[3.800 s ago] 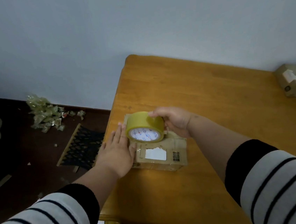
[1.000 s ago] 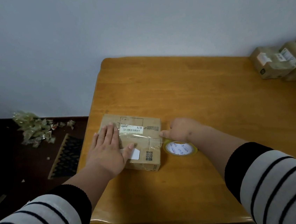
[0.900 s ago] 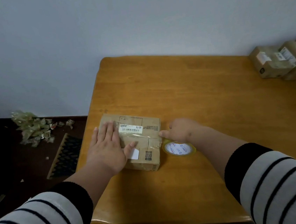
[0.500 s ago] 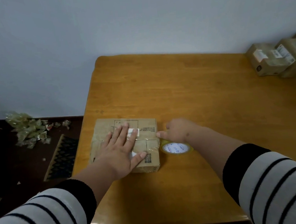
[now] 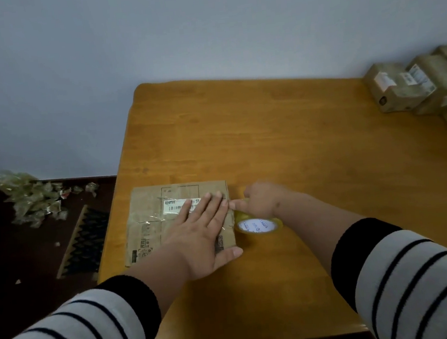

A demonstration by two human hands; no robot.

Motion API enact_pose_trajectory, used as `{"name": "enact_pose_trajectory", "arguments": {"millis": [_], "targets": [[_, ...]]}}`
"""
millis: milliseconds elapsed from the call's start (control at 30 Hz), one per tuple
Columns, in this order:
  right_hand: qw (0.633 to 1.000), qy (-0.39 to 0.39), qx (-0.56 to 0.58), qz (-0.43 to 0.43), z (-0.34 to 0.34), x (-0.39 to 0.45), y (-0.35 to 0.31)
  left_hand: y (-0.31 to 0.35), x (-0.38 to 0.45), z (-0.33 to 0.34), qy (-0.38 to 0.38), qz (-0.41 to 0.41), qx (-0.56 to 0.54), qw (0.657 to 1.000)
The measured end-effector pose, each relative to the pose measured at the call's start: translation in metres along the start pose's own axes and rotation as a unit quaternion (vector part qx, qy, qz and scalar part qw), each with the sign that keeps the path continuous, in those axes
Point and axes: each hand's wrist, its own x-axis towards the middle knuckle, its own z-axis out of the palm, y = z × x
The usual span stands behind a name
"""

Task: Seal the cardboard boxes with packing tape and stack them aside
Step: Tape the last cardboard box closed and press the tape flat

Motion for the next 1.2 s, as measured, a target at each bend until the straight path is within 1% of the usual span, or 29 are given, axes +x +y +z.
{"name": "enact_pose_trajectory", "arguments": {"millis": [100,233,300,400,500,633,767,867,933,1033,1100,1200], "targets": [[0.998,-0.003,0.063,-0.007,0.003,-0.004,0.002,-0.005,0.002,-0.001,0.008,-0.007,-0.023,1.000],[0.993,-0.011,0.118,-0.014,-0.003,-0.011,0.005,-0.007,0.009,-0.005,0.067,-0.053,-0.075,0.994],[0.991,-0.019,0.133,-0.010,-0.006,-0.014,0.006,-0.003,0.013,-0.004,0.064,-0.081,-0.090,0.991],[0.990,-0.023,0.138,-0.014,-0.006,-0.016,0.006,-0.002,0.019,-0.001,0.033,-0.106,-0.093,0.989],[0.986,-0.024,0.165,-0.007,-0.005,-0.019,0.005,-0.005,0.022,-0.004,0.017,-0.117,-0.146,0.982],[0.981,-0.029,0.192,-0.003,-0.008,-0.021,0.007,-0.006,0.023,-0.013,0.035,-0.126,-0.168,0.977],[0.972,-0.028,0.234,0.004,-0.011,-0.024,0.013,-0.019,0.022,-0.026,0.042,-0.116,-0.143,0.982],[0.971,-0.032,0.236,0.004,-0.012,-0.025,0.015,-0.030,0.020,-0.032,0.053,-0.154,-0.155,0.974],[0.975,-0.038,0.219,0.005,-0.013,-0.023,0.015,-0.037,0.020,-0.033,0.029,-0.162,-0.144,0.976],[0.978,-0.035,0.206,0.005,-0.012,-0.019,0.013,-0.040,0.023,-0.028,-0.044,-0.152,-0.104,0.982],[0.978,-0.039,0.203,0.004,-0.010,-0.017,0.010,-0.039,0.025,-0.023,-0.059,-0.156,-0.089,0.982],[0.980,-0.039,0.194,0.009,-0.009,-0.013,0.007,-0.039,0.029,-0.024,-0.068,-0.164,-0.110,0.978]]}}
